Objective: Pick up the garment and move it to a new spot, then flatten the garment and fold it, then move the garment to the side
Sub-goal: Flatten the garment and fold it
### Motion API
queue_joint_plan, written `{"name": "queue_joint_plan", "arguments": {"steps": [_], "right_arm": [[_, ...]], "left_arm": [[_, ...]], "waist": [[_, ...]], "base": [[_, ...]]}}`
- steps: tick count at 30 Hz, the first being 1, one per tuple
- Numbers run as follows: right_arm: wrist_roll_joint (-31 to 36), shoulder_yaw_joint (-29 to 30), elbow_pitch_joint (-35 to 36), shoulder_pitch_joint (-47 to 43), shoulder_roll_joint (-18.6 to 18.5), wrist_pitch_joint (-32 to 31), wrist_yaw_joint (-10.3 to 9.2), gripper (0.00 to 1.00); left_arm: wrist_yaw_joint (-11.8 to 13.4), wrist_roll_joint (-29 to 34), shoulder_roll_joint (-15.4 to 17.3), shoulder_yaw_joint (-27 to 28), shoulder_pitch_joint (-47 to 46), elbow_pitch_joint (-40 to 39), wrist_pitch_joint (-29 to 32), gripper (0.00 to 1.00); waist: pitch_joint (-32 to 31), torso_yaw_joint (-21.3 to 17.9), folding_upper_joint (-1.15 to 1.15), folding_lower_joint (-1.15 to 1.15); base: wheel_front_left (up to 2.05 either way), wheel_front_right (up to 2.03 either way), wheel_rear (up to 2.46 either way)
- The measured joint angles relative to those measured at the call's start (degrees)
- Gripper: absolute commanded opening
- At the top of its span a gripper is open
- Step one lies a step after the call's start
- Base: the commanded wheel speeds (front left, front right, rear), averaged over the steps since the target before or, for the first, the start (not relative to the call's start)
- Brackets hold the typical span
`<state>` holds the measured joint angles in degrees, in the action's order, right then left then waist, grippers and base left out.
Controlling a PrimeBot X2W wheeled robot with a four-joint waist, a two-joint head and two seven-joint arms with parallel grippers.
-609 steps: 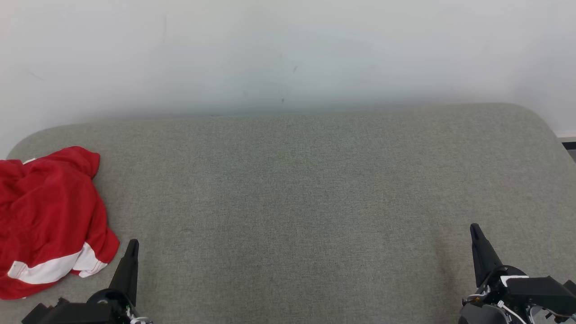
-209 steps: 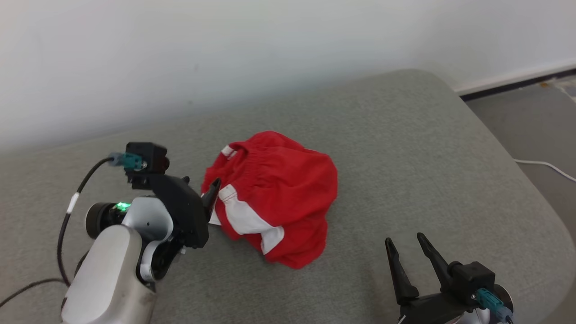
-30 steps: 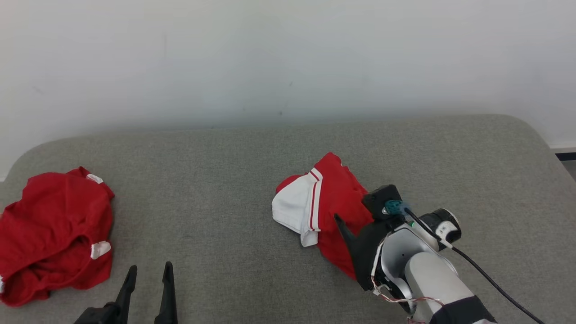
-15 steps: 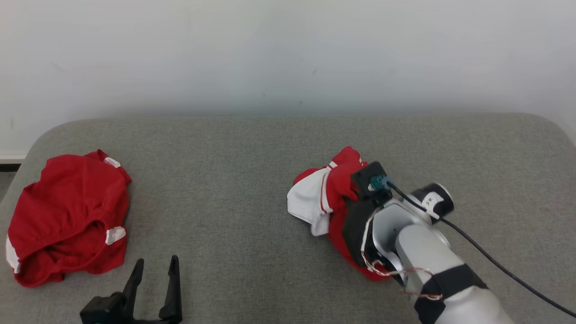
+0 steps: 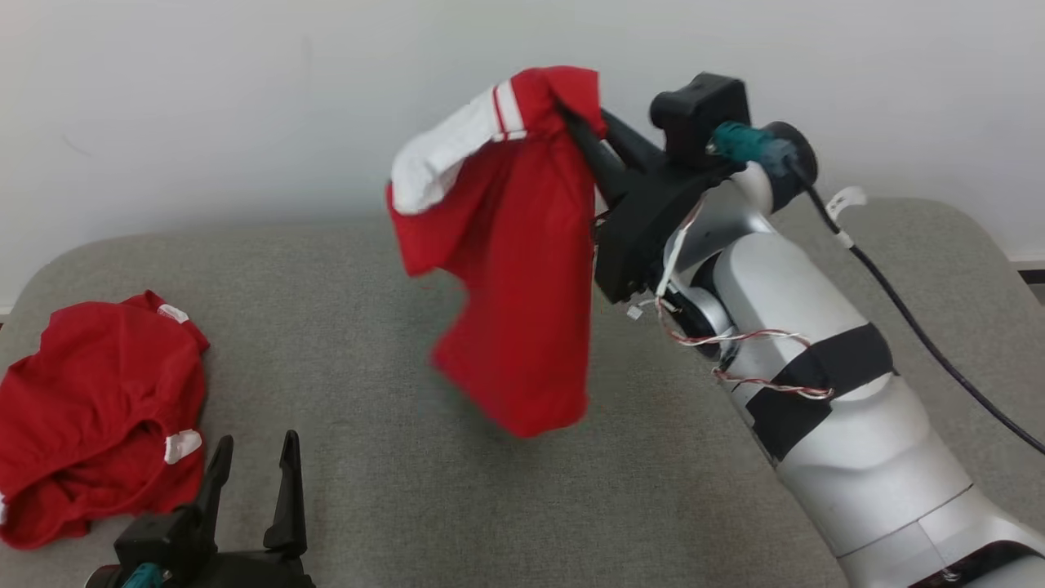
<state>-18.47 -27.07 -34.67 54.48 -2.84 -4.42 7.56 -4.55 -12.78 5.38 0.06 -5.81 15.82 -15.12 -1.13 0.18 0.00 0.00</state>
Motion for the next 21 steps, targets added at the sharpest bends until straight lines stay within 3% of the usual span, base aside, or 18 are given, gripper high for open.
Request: {"name": "queue_joint_plan", "arguments": {"steps": [3, 10, 11, 12, 13, 21], "right_arm": [[0.90, 3.44, -4.30, -1.23, 0.03, -0.12, 0.00, 0.00], [10.88, 15.24, -14.85, -9.87, -2.12, -1.48, 0.00, 0.00], [14.41, 18.18, -16.92, -13.03, -3.23, -2.21, -0.01, 0.34], [14.41, 18.18, -16.92, -13.03, -3.23, -2.21, -0.01, 0.96], [16.14, 19.33, -17.51, -14.50, -3.54, -2.72, -0.01, 1.00], [23.87, 25.99, -15.49, -22.06, -5.71, -7.11, 0.00, 1.00]], "left_arm": [[-0.03, 0.09, 0.00, -0.05, 0.01, -0.24, 0.00, 1.00], [-0.46, 0.21, -0.45, -0.88, 0.65, -0.34, 0.00, 1.00], [-0.52, 0.40, -0.59, -1.30, 0.90, -0.35, 0.00, 1.00], [-0.52, 0.40, -0.59, -1.30, 0.90, -0.35, 0.00, 1.00], [-0.52, 0.56, -0.70, -1.43, 1.03, -0.42, 0.00, 1.00], [-0.52, 0.58, -1.27, -1.58, 1.47, -0.64, 0.00, 1.00]], "waist": [[-0.10, -0.57, 0.00, 0.00], [-0.03, -1.73, 0.00, 0.00], [0.07, -2.11, 0.00, 0.00], [0.07, -2.11, 0.00, 0.00], [0.12, -2.29, 0.00, 0.00], [0.04, -3.48, 0.00, 0.00]], "base": [[0.00, 0.00, 0.00], [0.00, 0.00, 0.00], [0.00, 0.00, 0.00], [0.00, 0.00, 0.00], [0.00, 0.00, 0.00], [0.00, 0.00, 0.00]]}}
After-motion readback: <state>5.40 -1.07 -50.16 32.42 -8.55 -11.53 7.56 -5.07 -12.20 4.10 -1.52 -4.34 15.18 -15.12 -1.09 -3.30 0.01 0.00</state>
